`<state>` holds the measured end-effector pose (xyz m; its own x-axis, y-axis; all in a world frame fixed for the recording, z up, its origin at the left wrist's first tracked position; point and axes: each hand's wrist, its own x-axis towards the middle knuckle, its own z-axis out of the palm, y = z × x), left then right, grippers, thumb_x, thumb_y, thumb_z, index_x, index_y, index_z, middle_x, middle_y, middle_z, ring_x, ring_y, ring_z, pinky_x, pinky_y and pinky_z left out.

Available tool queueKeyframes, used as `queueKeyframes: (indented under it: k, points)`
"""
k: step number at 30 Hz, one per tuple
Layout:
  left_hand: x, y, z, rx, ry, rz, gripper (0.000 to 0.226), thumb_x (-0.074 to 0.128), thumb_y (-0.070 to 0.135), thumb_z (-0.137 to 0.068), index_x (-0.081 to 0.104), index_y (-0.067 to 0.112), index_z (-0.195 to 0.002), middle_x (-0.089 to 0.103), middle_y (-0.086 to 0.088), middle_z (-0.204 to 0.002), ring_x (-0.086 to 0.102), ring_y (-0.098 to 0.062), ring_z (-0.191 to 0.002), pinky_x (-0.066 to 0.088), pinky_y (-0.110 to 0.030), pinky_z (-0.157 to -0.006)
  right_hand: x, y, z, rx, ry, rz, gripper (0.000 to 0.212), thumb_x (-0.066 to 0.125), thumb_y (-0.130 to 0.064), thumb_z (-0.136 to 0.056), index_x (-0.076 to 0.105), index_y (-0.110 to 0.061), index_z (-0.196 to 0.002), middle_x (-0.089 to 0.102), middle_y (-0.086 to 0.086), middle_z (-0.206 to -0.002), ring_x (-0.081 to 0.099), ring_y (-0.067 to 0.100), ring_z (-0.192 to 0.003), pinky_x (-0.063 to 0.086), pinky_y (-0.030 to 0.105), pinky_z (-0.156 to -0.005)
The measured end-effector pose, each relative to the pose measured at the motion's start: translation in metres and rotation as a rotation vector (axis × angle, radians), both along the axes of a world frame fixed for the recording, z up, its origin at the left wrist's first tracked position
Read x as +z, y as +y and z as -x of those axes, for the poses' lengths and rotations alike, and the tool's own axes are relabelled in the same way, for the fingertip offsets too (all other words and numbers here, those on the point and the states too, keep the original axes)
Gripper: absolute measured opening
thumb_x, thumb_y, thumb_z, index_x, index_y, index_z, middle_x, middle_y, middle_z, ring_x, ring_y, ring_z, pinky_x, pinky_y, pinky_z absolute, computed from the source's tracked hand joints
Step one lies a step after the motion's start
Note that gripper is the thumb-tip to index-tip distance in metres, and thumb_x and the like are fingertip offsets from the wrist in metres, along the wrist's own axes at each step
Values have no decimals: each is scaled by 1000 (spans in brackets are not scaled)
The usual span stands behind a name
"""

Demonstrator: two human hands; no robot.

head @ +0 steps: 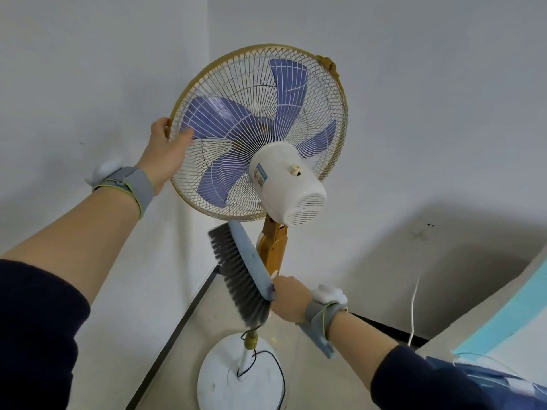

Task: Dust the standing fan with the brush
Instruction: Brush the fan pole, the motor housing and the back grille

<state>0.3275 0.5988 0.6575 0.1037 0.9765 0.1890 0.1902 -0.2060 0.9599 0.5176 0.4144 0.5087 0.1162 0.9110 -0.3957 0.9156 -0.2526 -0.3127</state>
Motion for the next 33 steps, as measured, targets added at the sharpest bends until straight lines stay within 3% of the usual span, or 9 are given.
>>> queueKeyframes:
  k: [3, 8, 11, 14, 20, 23, 25, 28, 33]
  points:
    - [-2, -21, -11, 38, -26, -18, 60, 55, 31, -95, 25, 16, -145, 47, 4, -128, 51, -13, -113, 43, -30, -99, -5, -9, -29, 113, -219, -98, 28, 48, -14, -88, 51, -3, -113, 63, 16, -111, 62, 35, -99, 40, 32, -67]
    - [-31, -80, -78, -78, 81, 51, 69, 52, 38, -97, 15, 23, -153, 28, 10, -151, 30, -13, -138, 24, -31, -113, -1, -31, -89, 208, -339, -443, 29, 50, -14, -83, 41, -11, -110, 66, 6, -94, 64, 30, -82, 32, 29, -60]
    - [-38, -96, -110, -150, -6, 210, 62, 46, 50, -96, 17, 40, -151, 33, 11, -150, 35, -20, -133, 33, -42, -99, -7, -40, -125, 195, -432, -650, 31, 63, -12, -52, 46, -20, -77, 54, -5, -53, 52, 19, -44, 25, 24, -53]
    - [-44, -95, -112, -79, -47, 156, 62, 53, 47, -94, 22, 44, -147, 40, 9, -141, 40, -18, -124, 34, -38, -90, -25, -45, -160, 133, -432, -640, 30, 70, -9, -33, 50, -20, -53, 47, -4, -48, 48, 21, -41, 31, 26, -51]
    - [-61, -97, -104, -12, -192, 84, 43, 44, 40, -99, 32, 47, -140, 51, 9, -126, 54, -12, -106, 41, -30, -79, -54, -44, -184, -99, -81, -717, 42, 69, -13, -59, 29, -25, -56, 25, -9, -40, 23, 18, -34, 10, 15, -39]
    - [-93, -103, -100, -1, -273, 36, 35, 36, 48, -100, 32, 53, -135, 51, 12, -135, 55, -5, -112, 45, -26, -85, -68, -23, -170, -352, 187, -829, 41, 67, -21, -81, 37, -18, -53, 33, -5, -41, 22, 16, -41, 18, 23, -40]
    - [-138, -98, -102, -21, -295, 81, 48, 33, 62, -95, 24, 53, -142, 37, 12, -152, 40, -13, -135, 34, -39, -108, -80, -4, -158, -505, 444, -866, 41, 67, -26, -83, 42, -10, -55, 34, -1, -44, 23, 16, -46, 21, 24, -44]
    - [-222, -88, -109, 16, -62, 154, 77, 49, 58, -91, 3, 43, -151, 15, 5, -161, 21, -22, -147, 21, -46, -116, -104, 23, -130, -637, 774, -929, 41, 68, -29, -83, 44, -5, -61, 35, 3, -52, 26, 17, -50, 25, 27, -46]
    - [-322, -70, -111, -22, 49, 220, 95, 72, 53, -75, 13, 34, -148, 40, 1, -148, 46, -29, -129, 41, -51, -106, -145, 52, -106, -532, 904, -836, 31, 63, -29, -86, 58, -3, -71, 54, 8, -63, 46, 19, -55, 40, 29, -52]
